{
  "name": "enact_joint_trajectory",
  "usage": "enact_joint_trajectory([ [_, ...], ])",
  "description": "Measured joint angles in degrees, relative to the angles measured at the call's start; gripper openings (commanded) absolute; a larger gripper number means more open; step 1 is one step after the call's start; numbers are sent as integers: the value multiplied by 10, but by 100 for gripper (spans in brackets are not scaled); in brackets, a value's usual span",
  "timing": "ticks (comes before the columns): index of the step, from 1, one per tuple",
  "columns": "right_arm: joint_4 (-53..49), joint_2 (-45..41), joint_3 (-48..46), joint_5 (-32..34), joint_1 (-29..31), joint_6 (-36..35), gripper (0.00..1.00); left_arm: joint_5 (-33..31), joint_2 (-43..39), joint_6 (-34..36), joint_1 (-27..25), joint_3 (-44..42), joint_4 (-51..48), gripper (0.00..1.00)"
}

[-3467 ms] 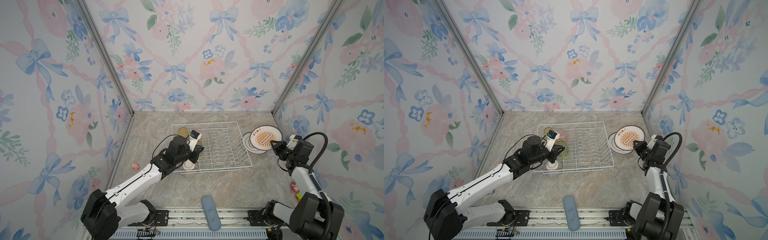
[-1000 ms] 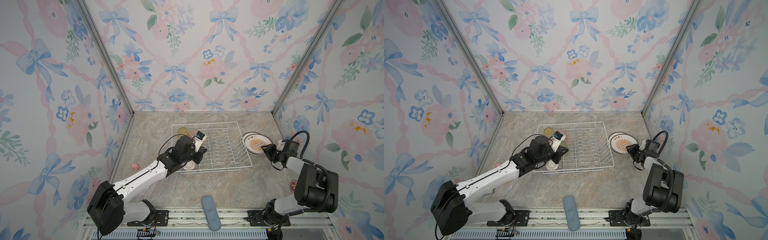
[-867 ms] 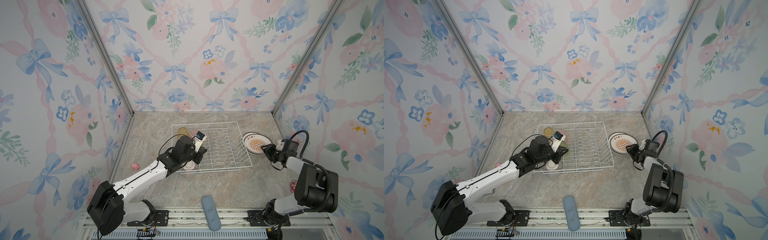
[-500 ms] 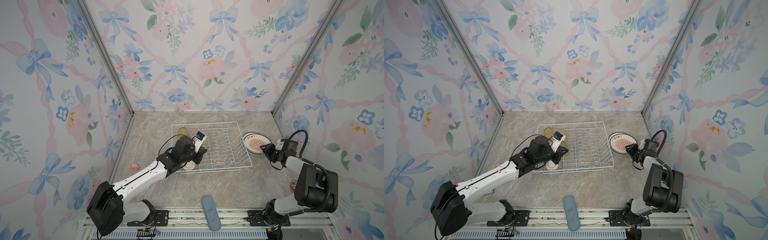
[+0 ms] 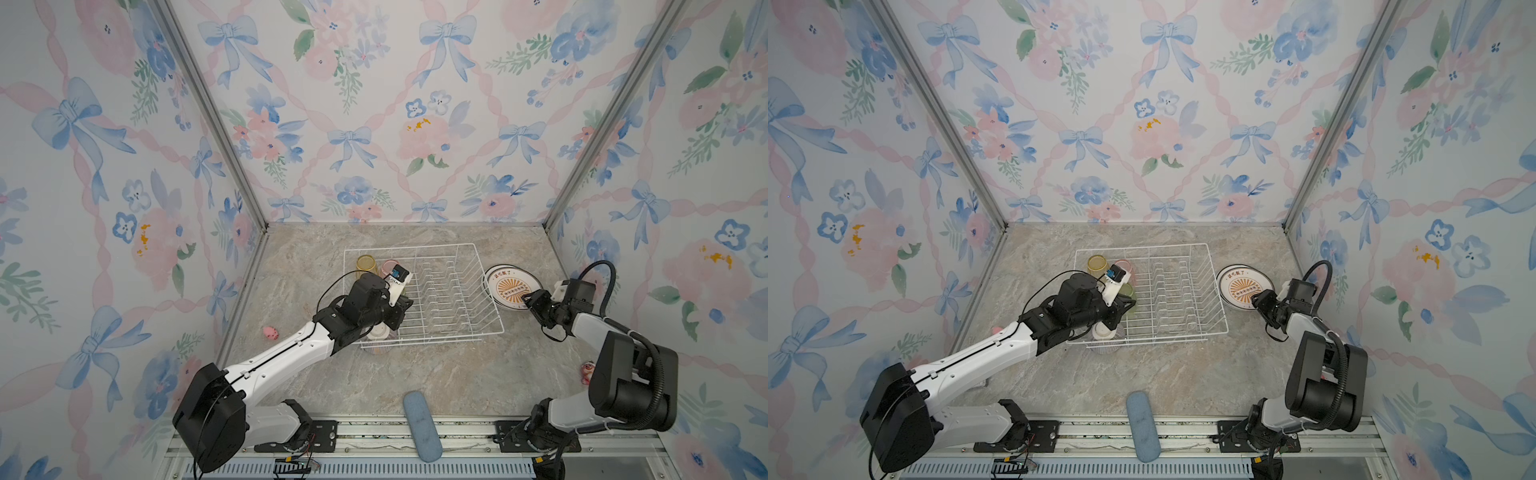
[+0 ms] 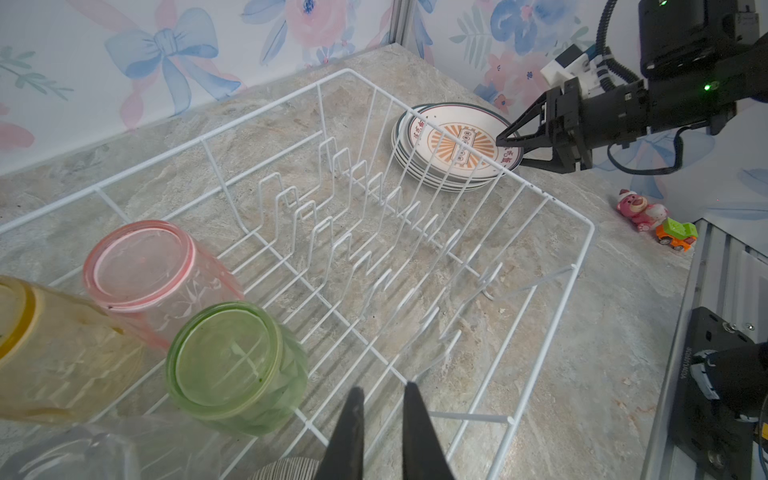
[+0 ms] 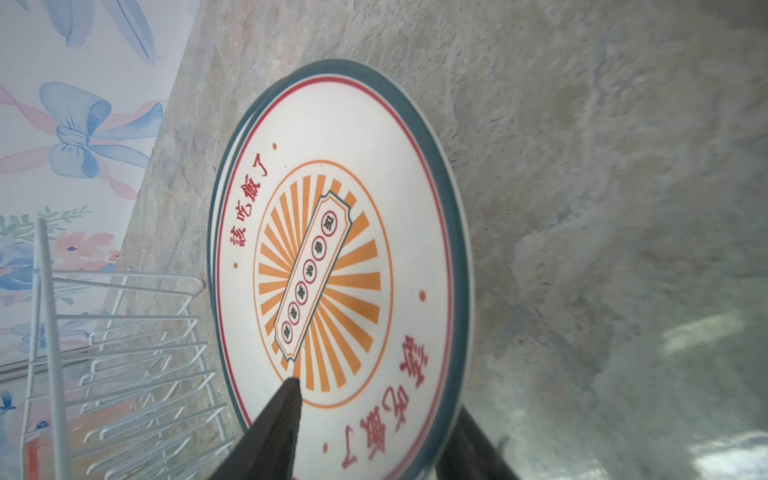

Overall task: Unload the mixed dishes from the dish rack
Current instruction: 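Lower the orange-printed plate onto the plate stack with the right gripper, then open and lift the right gripper while the left gripper moves over the green glass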

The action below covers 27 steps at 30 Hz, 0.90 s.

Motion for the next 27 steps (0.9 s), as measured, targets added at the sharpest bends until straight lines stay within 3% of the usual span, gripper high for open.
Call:
enact_joint_trajectory([
  [11, -30, 2, 13, 19, 7, -19, 59, 0, -2, 2, 0, -3, -2, 15],
  [18, -83, 6, 63, 88, 31, -51, 71, 0, -2, 13, 0, -4, -10, 15],
  [27, -143, 48, 126, 163, 48, -84, 75, 0, -2, 17, 0, -5, -10, 15],
])
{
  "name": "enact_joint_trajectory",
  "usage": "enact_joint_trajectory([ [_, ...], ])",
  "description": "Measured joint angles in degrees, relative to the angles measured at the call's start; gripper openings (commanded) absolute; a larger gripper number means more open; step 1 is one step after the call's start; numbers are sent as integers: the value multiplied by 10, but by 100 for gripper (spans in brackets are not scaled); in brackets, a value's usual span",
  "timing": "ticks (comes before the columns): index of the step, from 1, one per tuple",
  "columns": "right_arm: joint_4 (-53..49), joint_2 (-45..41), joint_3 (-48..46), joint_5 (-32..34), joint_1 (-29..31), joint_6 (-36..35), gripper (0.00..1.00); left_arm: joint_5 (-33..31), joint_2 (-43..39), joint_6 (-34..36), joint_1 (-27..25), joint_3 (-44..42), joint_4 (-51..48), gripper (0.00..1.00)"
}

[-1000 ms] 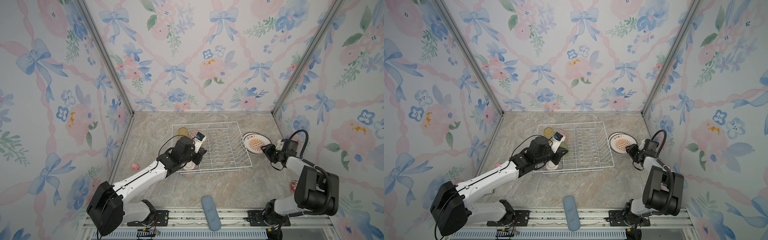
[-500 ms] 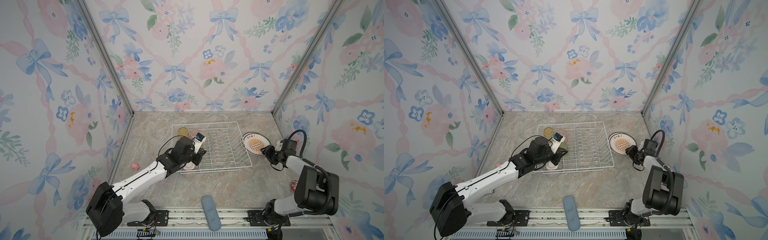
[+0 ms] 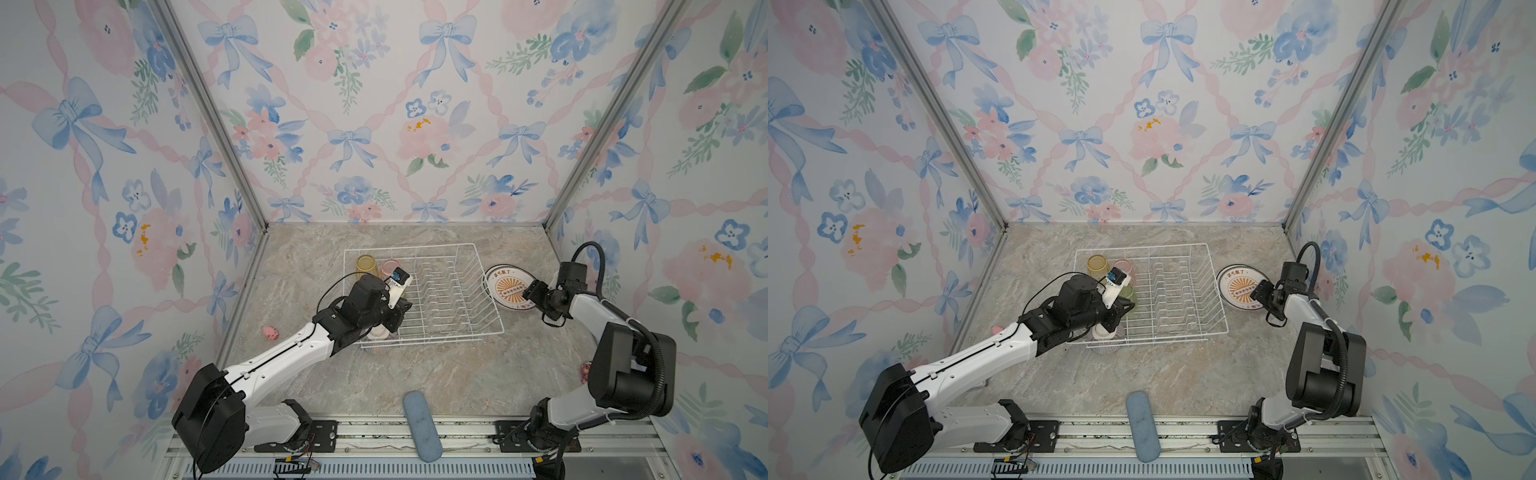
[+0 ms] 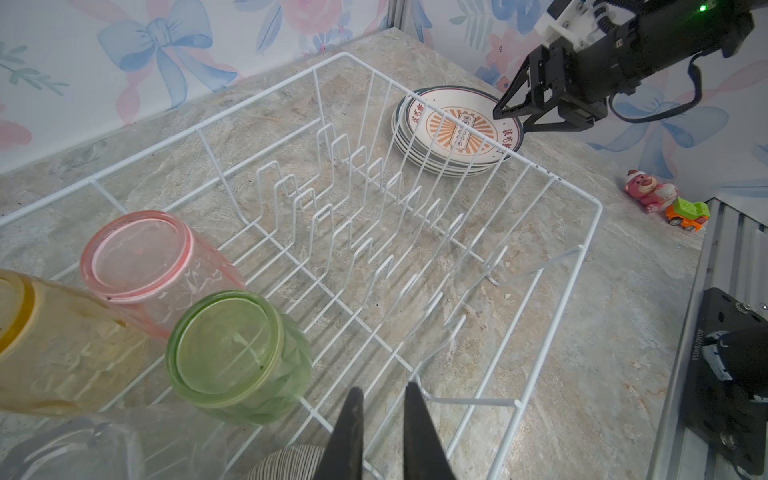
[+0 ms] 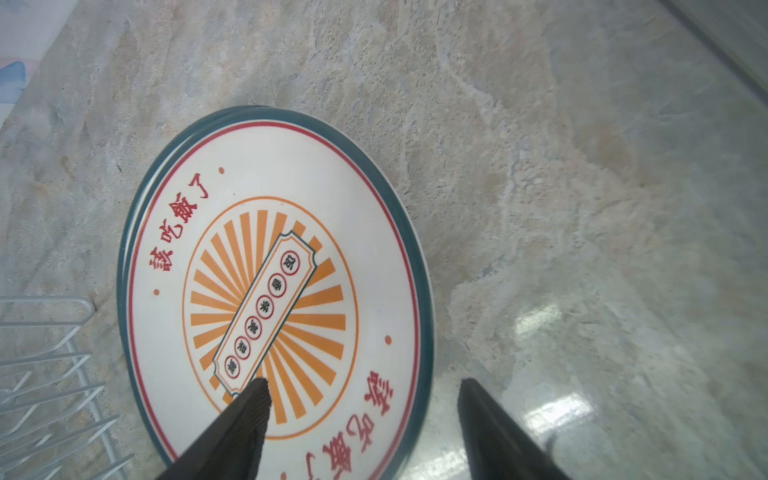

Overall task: Unload the mixed dishes from the dish rack
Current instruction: 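Open and lift the right gripper while the left gripper moves over the green glass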

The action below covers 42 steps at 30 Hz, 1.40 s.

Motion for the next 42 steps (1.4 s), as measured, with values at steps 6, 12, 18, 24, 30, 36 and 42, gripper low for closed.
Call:
enact_joint_trajectory([
  [6, -16, 38, 26, 17, 5, -10, 76, 0, 0, 7, 0, 0, -4, 15],
  [12, -20, 58, 46, 30, 28, -16, 77, -7, 0, 11, 0, -1, -4, 15],
  [18, -25, 64, 47, 32, 39, -20, 77, -9, 0, 14, 0, -2, -7, 15],
  [24, -27, 36, 35, 27, 21, -20, 77, -29, 1, 15, 0, -2, -26, 17],
  [30, -45, -92, 12, 21, -11, -25, 77, -73, 1, 12, 0, -2, -47, 16],
  [36, -64, -200, -3, 12, 53, -33, 80, -75, 25, 6, 1, 22, -87, 24],
  [42, -100, -266, -10, 12, 127, -35, 81, -75, 46, -12, 1, 38, -123, 33],
])
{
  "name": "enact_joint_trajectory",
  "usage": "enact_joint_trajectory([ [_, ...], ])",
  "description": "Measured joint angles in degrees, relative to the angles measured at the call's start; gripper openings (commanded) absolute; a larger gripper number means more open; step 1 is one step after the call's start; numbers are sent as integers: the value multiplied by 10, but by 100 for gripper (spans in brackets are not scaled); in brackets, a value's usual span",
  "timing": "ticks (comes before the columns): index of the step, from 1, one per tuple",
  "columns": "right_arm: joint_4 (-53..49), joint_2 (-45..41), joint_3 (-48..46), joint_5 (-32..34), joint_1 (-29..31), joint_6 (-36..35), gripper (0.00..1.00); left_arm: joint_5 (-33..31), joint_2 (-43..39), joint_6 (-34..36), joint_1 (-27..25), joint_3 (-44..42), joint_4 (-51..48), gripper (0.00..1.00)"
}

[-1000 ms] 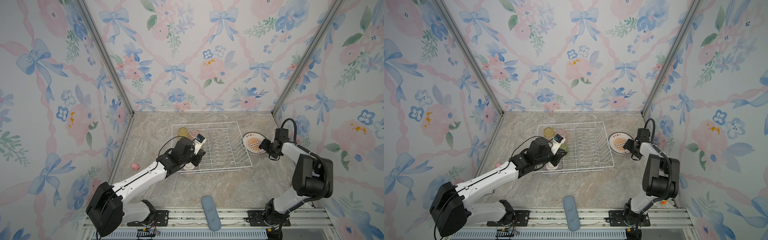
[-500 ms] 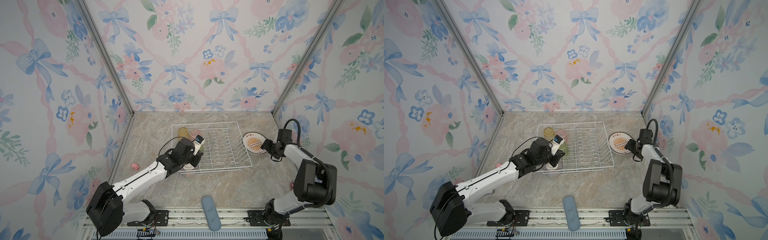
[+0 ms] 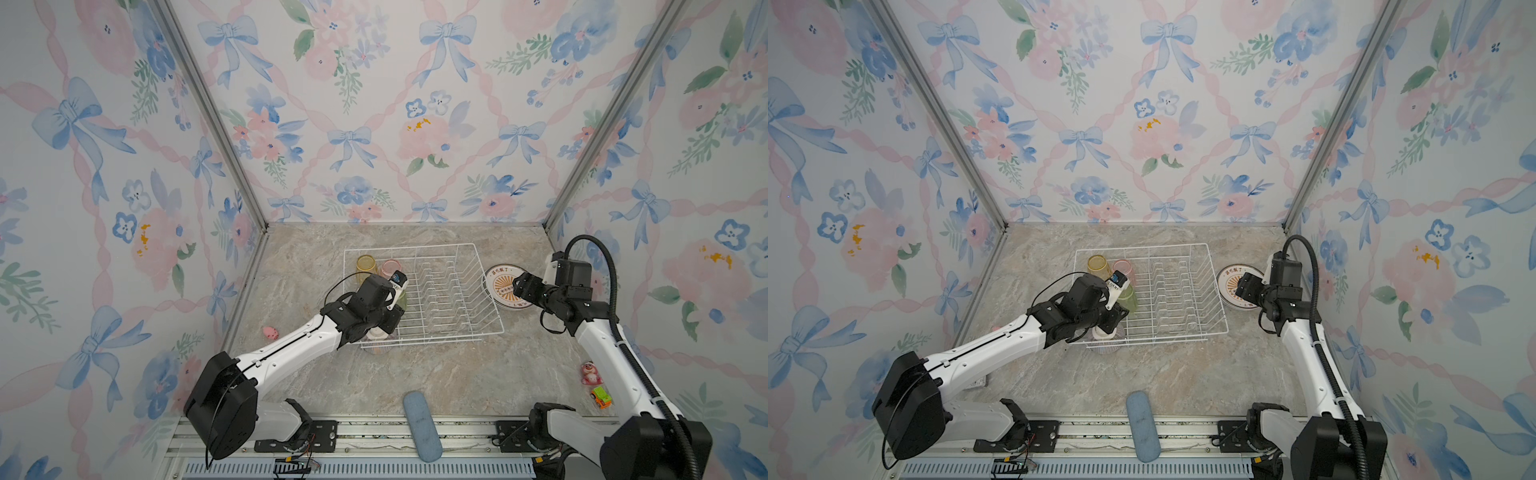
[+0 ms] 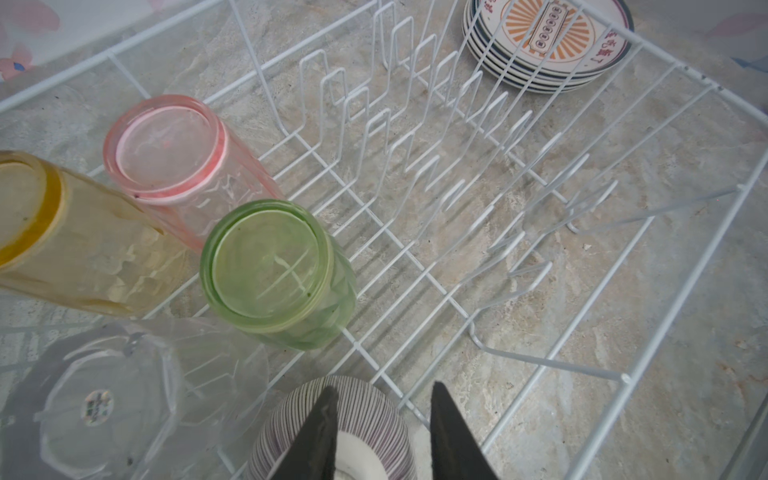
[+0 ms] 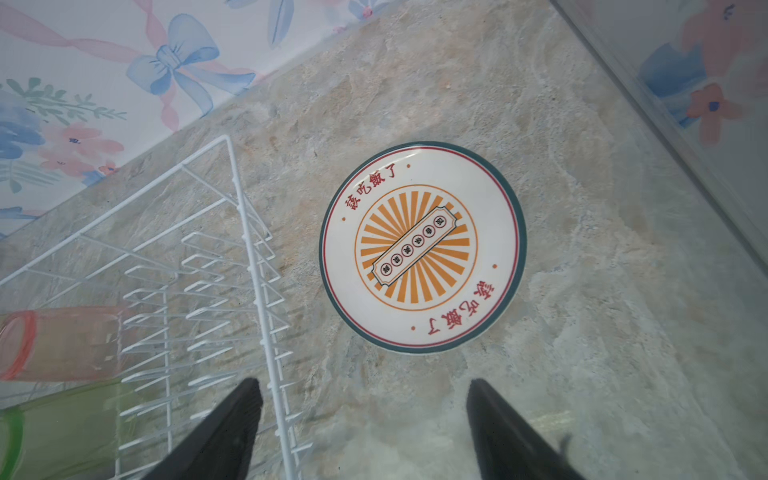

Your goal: Unload the mixed dishes from the dish rack

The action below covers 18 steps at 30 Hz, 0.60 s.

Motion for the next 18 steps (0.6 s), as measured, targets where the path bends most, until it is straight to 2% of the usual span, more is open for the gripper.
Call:
enact_joint_trajectory([
  [4, -16, -31, 0, 0, 25, 0, 82, -1, 0, -9, 0, 2, -16, 43],
  [6, -23, -42, -2, 0, 32, -1, 82, -8, 0, -17, 0, 7, -31, 54],
  [7, -26, -47, -2, 0, 36, -1, 82, -14, 0, -20, 0, 10, -37, 56],
  [13, -47, -55, -5, -8, 79, -7, 82, -59, 0, -41, 3, 32, -57, 56],
  [17, -56, -45, 2, -29, 135, -18, 83, -81, 0, -53, 11, 54, -62, 57],
  [18, -58, -38, 8, -30, 153, -20, 83, -82, 1, -53, 13, 62, -63, 60],
])
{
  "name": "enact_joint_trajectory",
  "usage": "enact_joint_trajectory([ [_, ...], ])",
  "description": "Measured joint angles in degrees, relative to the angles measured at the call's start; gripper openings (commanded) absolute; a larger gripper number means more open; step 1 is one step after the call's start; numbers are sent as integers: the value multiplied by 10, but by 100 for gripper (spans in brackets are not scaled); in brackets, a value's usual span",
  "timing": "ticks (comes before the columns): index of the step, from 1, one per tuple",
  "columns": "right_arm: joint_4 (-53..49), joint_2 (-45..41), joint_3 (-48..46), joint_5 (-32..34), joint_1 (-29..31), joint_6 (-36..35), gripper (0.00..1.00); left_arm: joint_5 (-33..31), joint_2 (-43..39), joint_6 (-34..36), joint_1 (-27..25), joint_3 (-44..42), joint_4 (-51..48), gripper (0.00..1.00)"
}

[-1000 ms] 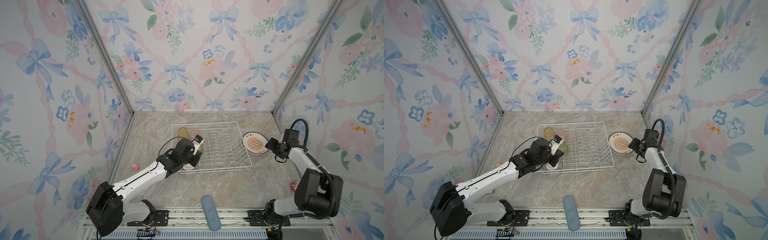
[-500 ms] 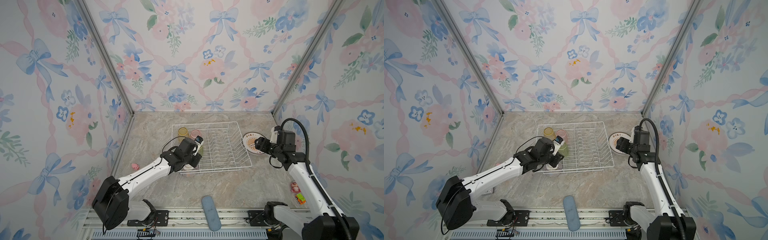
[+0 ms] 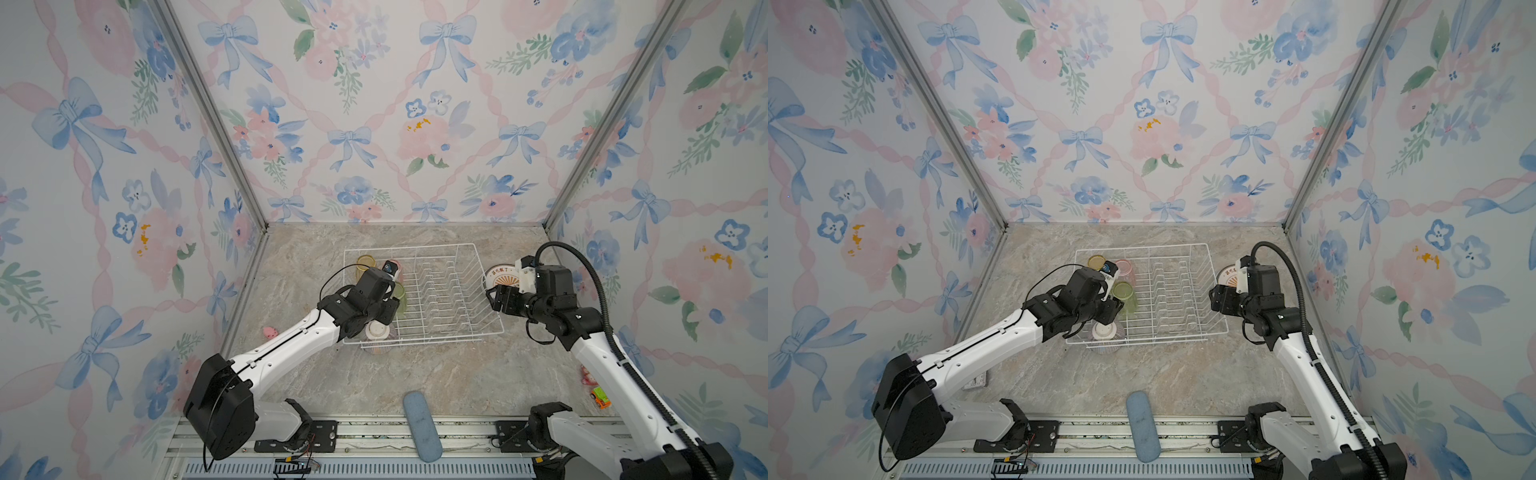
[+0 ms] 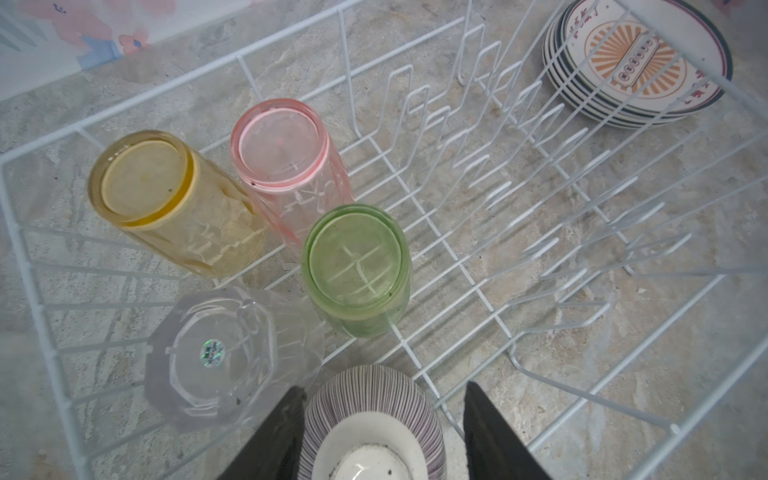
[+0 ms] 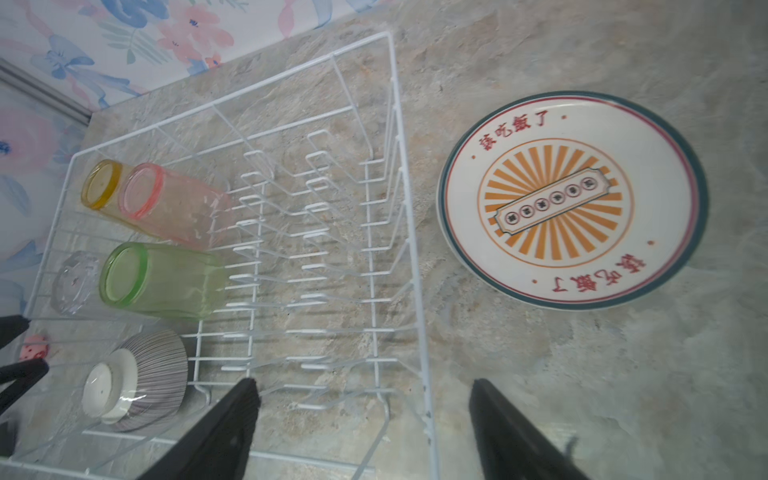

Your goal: Unload the mixed dishes from the dish rack

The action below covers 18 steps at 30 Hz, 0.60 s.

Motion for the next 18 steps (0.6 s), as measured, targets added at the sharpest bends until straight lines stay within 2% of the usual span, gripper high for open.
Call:
enact_joint_trajectory([
  [3, 0, 17, 16, 0, 31, -4, 82, 3, 14, 6, 6, 33, -3, 68],
  [11, 0, 23, 21, 6, 43, -4, 83, 33, 112, 18, 26, 130, -28, 73],
  [18, -5, 5, 21, 26, 43, -7, 83, 50, 166, 18, 36, 155, -68, 74],
])
